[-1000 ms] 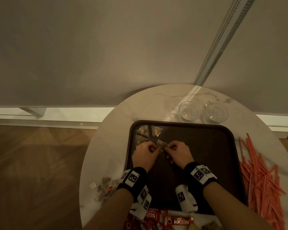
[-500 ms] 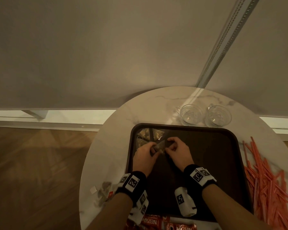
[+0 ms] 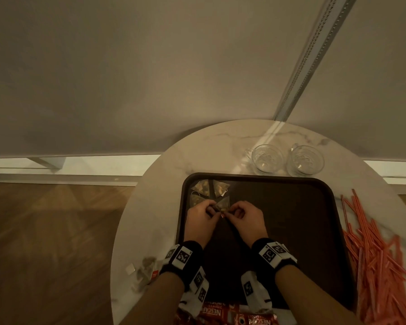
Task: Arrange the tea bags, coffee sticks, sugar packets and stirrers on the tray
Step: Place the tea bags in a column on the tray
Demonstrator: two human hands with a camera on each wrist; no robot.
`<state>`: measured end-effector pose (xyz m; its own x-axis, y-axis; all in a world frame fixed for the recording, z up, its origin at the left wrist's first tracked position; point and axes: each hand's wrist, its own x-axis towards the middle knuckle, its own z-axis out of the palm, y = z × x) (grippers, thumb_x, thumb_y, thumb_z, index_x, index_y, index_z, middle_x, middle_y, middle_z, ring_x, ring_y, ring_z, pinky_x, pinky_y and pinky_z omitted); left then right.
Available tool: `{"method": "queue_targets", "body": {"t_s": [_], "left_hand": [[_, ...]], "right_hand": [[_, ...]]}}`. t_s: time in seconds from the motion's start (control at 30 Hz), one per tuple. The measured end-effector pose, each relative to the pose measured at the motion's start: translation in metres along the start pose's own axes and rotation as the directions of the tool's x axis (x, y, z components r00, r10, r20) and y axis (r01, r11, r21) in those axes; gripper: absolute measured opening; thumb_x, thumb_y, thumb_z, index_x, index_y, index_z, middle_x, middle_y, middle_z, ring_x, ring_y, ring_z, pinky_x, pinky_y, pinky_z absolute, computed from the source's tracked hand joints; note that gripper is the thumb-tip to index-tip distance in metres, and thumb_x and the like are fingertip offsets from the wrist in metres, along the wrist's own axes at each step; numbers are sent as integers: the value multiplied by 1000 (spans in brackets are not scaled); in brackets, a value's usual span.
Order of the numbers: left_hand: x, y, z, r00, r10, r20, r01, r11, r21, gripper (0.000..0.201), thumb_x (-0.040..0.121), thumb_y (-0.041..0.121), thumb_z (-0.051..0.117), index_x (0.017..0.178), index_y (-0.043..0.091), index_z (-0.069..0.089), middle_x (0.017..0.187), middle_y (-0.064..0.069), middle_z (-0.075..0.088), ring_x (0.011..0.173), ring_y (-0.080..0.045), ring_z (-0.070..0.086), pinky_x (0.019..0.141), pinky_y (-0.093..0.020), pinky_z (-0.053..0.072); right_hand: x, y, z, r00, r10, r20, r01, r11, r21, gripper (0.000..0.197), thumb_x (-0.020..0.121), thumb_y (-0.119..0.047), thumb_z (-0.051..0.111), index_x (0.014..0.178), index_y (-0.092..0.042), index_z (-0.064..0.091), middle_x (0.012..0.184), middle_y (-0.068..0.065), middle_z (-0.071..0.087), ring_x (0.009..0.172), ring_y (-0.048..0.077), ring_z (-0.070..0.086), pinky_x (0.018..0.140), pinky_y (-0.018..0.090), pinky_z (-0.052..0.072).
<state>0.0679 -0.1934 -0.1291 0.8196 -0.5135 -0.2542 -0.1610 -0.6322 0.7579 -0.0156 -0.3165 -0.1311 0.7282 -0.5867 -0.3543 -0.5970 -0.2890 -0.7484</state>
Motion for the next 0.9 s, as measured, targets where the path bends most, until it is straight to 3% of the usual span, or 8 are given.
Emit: {"method": "queue_targets", "body": {"t_s": [0.17, 0.23, 0.3, 0.37, 0.47, 0.7, 0.8, 0.9], "left_hand": [[-1, 2, 0, 1000, -12, -24, 12, 1000, -17, 21, 86, 13, 72, 106, 16, 69, 75, 8, 63, 66, -5, 60, 68, -24, 56], [-4, 3, -5, 999, -39, 6, 39, 999, -36, 27, 87, 13, 71, 113, 17, 66, 77, 9, 63, 67, -4, 62, 68, -20, 54], [-11, 5, -16, 999, -37, 19, 37, 998, -47, 29, 88, 13, 69, 116, 19, 65, 79, 9, 65, 69, -5, 64, 72, -25, 57], [-21, 7, -32, 1000, -19, 16, 20, 998, -60, 24, 89, 12, 66, 111, 20, 67, 77, 9, 65, 66, -5, 65, 70, -26, 58], [-41, 9, -63, 998, -62, 24, 64, 993, -103, 12, 93, 15, 63, 102, 21, 69, 79, 7, 66, 63, -6, 65, 62, -17, 53], [-82, -35, -127, 970, -195, -142, 166, 967, -195, 15, 96, 15, 59, 92, 24, 70, 79, 4, 71, 64, -9, 67, 54, -15, 49], [-98, -69, -137, 959, -238, -155, 218, 966, -139, 21, 93, 10, 63, 85, 29, 69, 76, 6, 71, 67, -12, 68, 59, -23, 51], [-116, -95, -139, 949, -262, -177, 249, 964, -95, 24, 89, 10, 64, 82, 33, 68, 79, 10, 69, 71, -9, 65, 72, -37, 57]], "right_hand": [[-1, -1, 2, 1000, -2, -11, 2, 1000, -18, 16, 79, -25, 81, 86, -16, 69, 84, 1, 62, 73, 12, 57, 71, 29, 51], [-2, -2, 1, 1000, 14, -5, -14, 1000, -17, 17, 78, -26, 82, 85, -18, 69, 84, 0, 62, 73, 11, 57, 69, 27, 50], [-3, -3, 1, 1000, 19, -1, -19, 999, -33, 17, 78, -25, 82, 86, -18, 69, 85, 1, 62, 72, 10, 55, 65, 21, 46], [-3, -5, -1, 1000, 24, 4, -23, 999, -44, 17, 79, -23, 81, 87, -16, 68, 86, 3, 62, 72, 11, 54, 62, 16, 41], [-5, -7, -1, 1000, 27, 4, -27, 999, -31, 18, 80, -23, 81, 86, -17, 66, 85, 5, 61, 72, 12, 53, 61, 18, 40], [-9, -15, -9, 997, 21, 74, -19, 999, -34, 16, 84, -24, 76, 93, -14, 67, 92, 7, 62, 73, 9, 52, 63, 18, 40], [-20, -18, -20, 989, 15, 149, -10, 999, -36, 12, 87, -16, 72, 97, -18, 66, 102, 7, 63, 81, 7, 54, 66, 15, 39], [-52, -13, -25, 987, -22, 160, 38, 995, -95, 16, 90, -14, 68, 103, -23, 64, 114, -1, 56, 101, 12, 57, 83, 18, 41]]}}
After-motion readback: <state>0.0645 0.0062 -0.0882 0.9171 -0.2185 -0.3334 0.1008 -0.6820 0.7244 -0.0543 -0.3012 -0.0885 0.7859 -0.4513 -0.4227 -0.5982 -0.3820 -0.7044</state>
